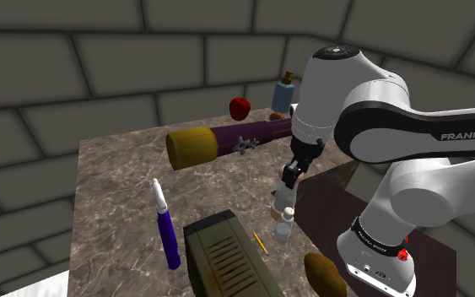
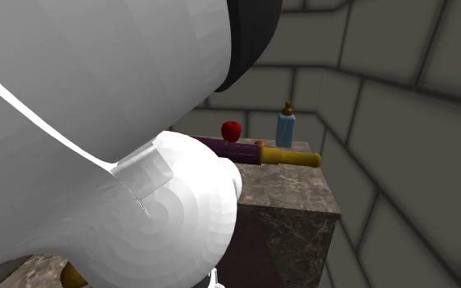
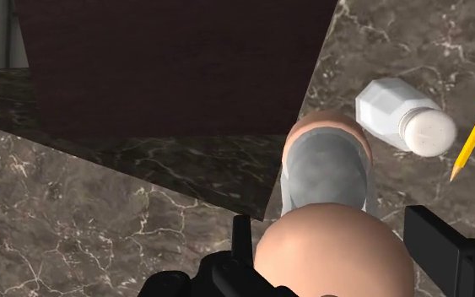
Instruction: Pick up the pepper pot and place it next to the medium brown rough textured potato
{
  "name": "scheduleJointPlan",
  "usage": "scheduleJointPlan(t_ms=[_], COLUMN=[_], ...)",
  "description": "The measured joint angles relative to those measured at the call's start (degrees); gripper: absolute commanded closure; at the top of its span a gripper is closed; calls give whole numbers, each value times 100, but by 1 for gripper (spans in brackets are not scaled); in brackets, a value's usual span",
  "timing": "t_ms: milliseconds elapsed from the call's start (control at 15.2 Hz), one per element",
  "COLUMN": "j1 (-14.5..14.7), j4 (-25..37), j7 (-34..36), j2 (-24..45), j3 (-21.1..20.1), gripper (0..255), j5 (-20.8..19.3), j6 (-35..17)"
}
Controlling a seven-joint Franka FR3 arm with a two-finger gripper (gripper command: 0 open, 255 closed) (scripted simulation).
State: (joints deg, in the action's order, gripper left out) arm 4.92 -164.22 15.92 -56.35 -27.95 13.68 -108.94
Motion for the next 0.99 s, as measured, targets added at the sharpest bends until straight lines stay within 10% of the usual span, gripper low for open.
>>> scheduleJointPlan(t_ms=[66,132,990], j1=[0,0,-62], j4=[0,-1,656], j7=[0,0,16], j2=[0,1,-92], j3=[0,0,161], gripper=[255,0,0], j5=[0,0,-160], j6=[-1,-2,725])
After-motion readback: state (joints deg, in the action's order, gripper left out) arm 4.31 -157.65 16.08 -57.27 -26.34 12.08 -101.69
